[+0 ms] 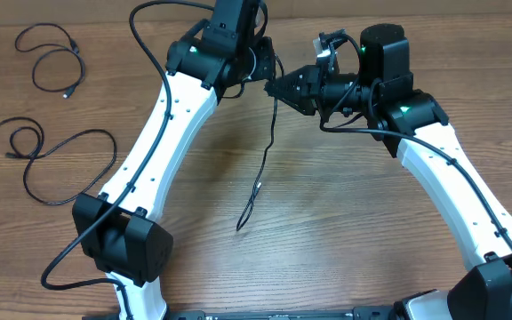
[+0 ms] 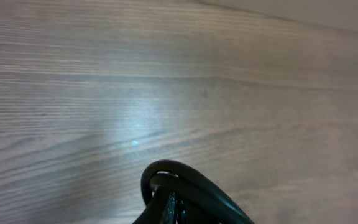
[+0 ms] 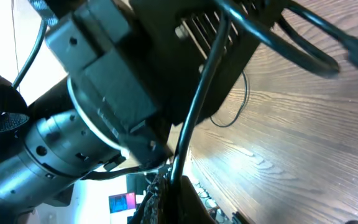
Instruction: Untangle cables
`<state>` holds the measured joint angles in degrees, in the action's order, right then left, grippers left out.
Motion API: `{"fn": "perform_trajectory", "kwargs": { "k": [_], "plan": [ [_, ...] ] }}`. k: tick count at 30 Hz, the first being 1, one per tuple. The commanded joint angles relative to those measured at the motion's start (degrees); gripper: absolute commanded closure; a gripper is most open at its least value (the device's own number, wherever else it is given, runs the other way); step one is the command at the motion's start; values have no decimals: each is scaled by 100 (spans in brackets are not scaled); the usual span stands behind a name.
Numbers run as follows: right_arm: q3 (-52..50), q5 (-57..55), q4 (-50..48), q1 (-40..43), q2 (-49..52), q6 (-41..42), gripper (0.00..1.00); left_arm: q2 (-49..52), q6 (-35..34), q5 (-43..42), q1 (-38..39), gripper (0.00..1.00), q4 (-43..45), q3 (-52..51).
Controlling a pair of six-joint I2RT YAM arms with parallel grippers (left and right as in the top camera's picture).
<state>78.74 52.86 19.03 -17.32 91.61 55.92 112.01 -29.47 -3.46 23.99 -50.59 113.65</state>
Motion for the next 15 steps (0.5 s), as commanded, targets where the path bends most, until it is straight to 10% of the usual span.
{"fn": "perform_trajectory", "kwargs": {
  "k": [1,15],
  "plan": [
    [72,511,-96,-28,-70,24,96,22,-354,973,-17,96,37,-133],
    [72,688,-15,109,-70,-240,96,22,-844,1681,-328,96,103,-133]
  ]
}}
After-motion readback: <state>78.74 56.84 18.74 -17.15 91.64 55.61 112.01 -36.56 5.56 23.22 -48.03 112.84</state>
